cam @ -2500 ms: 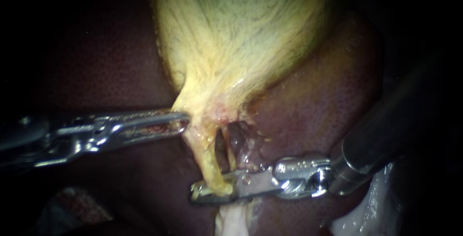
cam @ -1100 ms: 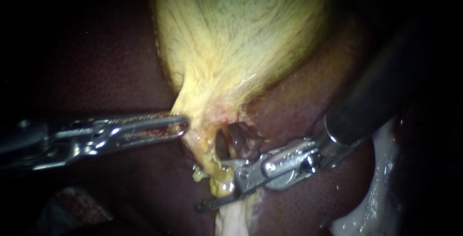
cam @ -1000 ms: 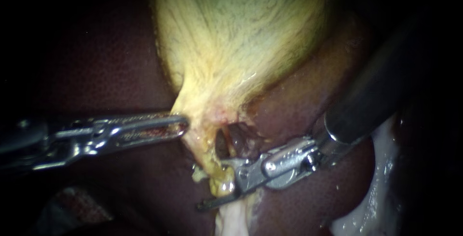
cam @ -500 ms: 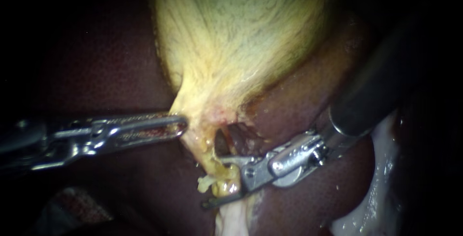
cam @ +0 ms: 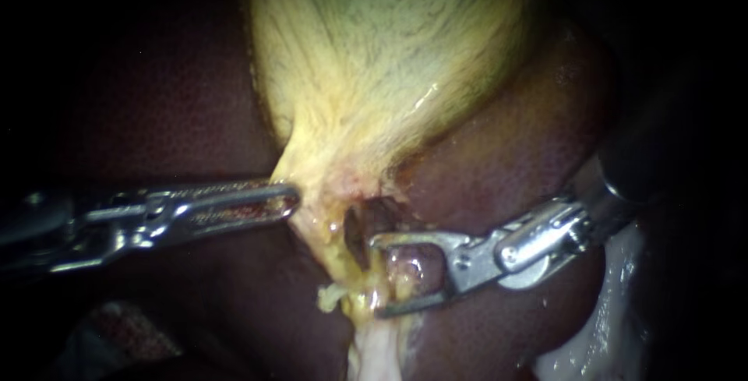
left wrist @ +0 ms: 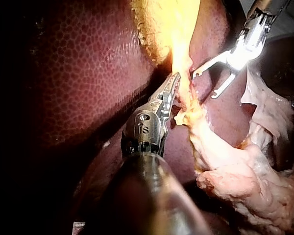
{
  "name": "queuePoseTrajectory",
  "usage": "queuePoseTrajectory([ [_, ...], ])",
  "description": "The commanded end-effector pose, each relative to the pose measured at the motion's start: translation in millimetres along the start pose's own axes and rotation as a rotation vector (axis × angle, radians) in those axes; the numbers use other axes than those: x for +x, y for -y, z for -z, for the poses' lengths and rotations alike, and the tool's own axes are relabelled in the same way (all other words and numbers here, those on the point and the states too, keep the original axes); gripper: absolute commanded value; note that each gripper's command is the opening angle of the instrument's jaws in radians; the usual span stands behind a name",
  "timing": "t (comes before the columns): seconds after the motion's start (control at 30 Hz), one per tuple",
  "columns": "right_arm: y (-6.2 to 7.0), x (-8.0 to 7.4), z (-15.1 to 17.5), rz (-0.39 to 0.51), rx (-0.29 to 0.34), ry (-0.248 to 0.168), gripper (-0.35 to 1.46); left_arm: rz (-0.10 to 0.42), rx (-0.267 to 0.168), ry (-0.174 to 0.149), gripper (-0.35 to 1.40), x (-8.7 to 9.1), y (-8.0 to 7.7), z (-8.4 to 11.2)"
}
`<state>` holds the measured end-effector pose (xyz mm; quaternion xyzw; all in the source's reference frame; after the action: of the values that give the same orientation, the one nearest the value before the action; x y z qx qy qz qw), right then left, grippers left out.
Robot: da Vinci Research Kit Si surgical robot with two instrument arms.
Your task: Going back first clip left tube
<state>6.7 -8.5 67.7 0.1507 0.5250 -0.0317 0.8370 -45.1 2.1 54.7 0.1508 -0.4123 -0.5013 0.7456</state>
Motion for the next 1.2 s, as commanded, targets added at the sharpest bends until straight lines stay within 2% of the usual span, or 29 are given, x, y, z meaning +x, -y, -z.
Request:
queuePoseTrajectory([
  [0.03,-0.2,0.2,0.7,0.005,-0.002,0.001,0.6,0.0,0.0,0.0,-0.1,0.0,0.0,0.0],
  [0.27,-1.3,2.2,4.8,0.046,-0.033,0.015,0.6,-0.001,0.0,0.0,-0.08,0.1,-0.3,-0.3],
  [0.37,-1.1,2.8,5.7,0.067,-0.046,0.023,0.6,-0.001,-0.001,0.001,-0.08,0.2,-0.5,-0.5],
  [0.5,-0.7,3.3,6.0,0.096,-0.024,0.015,0.6,-0.012,-0.001,0.004,-0.03,0.1,-0.7,-1.1],
  [0.7,-0.4,3.4,6.1,0.121,-0.019,0.014,0.6,-0.025,-0.005,0.017,-0.01,0.6,-1.4,-3.1],
  [0.87,-0.4,3.4,6.4,0.122,-0.018,0.014,0.6,-0.034,0.0,0.019,-0.01,2.4,-2.1,-5.8],
  [1.03,-0.3,3.5,6.6,0.122,-0.016,0.013,0.6,-0.044,0.011,-0.001,-0.01,3.8,-1.7,-8.1],
  [1.2,-0.3,3.8,6.7,0.126,-0.016,0.013,0.6,-0.044,0.015,-0.001,-0.01,3.9,-1.5,-8.7],
])
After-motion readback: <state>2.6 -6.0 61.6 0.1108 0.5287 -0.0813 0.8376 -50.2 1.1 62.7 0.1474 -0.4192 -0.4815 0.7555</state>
